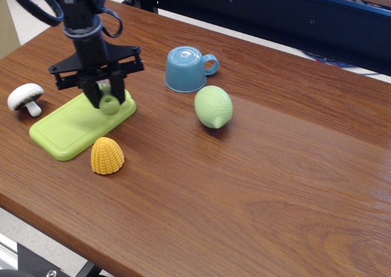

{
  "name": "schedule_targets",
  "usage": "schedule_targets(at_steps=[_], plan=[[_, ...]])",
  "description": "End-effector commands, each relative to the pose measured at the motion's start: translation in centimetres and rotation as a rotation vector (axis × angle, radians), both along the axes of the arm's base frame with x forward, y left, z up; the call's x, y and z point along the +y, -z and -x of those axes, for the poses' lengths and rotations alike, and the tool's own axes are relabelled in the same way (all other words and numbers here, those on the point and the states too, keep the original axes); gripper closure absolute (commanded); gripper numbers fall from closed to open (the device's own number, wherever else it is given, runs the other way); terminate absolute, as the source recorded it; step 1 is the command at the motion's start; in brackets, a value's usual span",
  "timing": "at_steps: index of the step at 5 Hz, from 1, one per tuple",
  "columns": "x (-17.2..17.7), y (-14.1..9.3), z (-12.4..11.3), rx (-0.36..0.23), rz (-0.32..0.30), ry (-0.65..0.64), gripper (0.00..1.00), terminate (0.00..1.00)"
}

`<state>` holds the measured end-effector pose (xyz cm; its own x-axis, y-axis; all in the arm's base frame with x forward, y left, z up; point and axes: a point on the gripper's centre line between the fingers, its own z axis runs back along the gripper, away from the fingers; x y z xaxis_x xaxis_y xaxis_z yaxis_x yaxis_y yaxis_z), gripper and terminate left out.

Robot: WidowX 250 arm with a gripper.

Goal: Put spatula on cutting board

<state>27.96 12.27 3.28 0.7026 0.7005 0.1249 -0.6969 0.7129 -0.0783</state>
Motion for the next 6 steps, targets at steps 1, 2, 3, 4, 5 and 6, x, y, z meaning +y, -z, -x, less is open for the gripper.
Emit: schedule_targets(at_steps=[1, 2, 3, 4, 5, 6], plan=[[1.2, -2.7, -0.1, -0.078, -0.056, -0.053, 0.00, 0.00], [1.4, -3.6, -0.3, -0.081, -0.059, -0.068, 0.00, 0.00], [0.9, -4.8, -0.7, -0.084, -0.036, -0.072, 0.00, 0.00], [0.0, -6.8, -1.4, -0.095, -0.016, -0.067, 0.00, 0.00], [-0.7, -8.6, -1.8, -0.098, 0.021, -0.049, 0.00, 0.00], [-0.7, -8.6, -1.8, -0.098, 0.021, -0.049, 0.00, 0.00]])
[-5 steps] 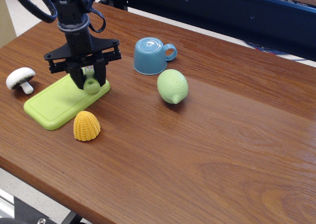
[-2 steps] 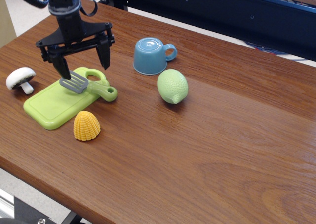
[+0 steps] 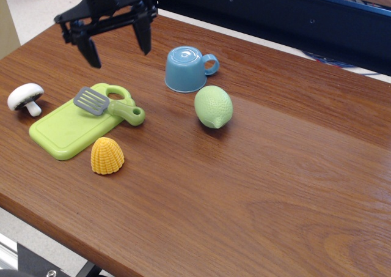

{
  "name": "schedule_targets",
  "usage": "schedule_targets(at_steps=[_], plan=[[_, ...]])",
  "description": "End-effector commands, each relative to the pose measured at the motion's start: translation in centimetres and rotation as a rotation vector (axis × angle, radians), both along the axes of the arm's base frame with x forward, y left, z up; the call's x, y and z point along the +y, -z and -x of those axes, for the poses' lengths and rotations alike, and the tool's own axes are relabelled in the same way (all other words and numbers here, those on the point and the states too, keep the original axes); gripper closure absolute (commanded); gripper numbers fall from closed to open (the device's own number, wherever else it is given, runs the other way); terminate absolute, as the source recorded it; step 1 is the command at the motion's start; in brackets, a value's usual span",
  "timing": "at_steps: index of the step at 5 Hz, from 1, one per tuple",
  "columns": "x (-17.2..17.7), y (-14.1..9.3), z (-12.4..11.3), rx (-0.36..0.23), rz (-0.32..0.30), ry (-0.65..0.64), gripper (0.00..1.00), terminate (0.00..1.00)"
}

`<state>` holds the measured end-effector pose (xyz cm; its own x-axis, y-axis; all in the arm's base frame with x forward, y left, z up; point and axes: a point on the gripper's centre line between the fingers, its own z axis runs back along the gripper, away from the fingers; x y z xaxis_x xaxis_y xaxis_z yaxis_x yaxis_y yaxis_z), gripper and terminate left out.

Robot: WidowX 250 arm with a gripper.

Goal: Put spatula on cutting board

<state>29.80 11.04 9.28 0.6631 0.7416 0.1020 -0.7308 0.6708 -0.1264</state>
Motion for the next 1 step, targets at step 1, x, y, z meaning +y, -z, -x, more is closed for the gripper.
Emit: schedule_targets(at_steps=[1], plan=[[0.58, -2.64, 0.00, -0.078, -0.031, 0.001, 0.00, 1.00]])
